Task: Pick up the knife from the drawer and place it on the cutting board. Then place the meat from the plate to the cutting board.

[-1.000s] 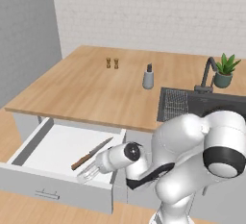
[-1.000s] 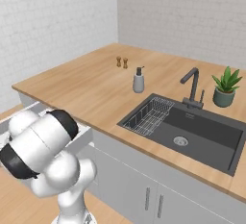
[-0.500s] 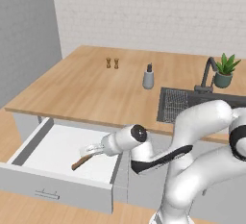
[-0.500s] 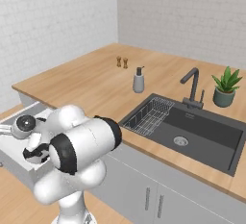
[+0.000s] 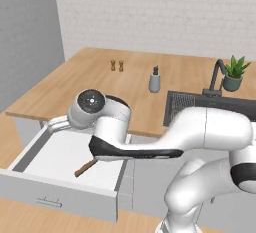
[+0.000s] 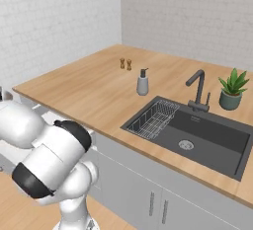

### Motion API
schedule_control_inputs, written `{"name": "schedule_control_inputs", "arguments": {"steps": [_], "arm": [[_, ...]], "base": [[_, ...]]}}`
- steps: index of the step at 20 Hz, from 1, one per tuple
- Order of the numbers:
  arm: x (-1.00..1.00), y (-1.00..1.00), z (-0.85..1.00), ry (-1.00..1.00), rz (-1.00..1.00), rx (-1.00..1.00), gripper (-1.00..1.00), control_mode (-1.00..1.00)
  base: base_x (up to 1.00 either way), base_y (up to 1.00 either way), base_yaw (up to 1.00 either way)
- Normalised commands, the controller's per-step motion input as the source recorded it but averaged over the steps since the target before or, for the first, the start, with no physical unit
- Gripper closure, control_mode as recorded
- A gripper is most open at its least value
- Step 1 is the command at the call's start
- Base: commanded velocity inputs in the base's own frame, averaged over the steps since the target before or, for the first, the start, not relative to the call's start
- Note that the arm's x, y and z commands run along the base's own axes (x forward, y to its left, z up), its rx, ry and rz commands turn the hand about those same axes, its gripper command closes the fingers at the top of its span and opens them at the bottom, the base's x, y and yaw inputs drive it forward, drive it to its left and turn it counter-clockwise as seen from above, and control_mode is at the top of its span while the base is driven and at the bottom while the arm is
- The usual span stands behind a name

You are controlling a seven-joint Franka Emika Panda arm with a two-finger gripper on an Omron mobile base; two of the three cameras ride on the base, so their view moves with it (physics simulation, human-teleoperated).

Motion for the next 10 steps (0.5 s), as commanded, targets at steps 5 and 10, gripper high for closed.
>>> {"name": "schedule_control_inputs", "arguments": {"steps": [5,10], "arm": [[0.01,-0.12,-0.32,0.27,-0.25,0.05,-1.00,-1.00],[-0.05,-0.48,-0.33,0.21,-0.10,0.32,-1.00,-1.00]], "base": [[0.00,0.00,0.00],[0.00,0.00,0.00]]}}
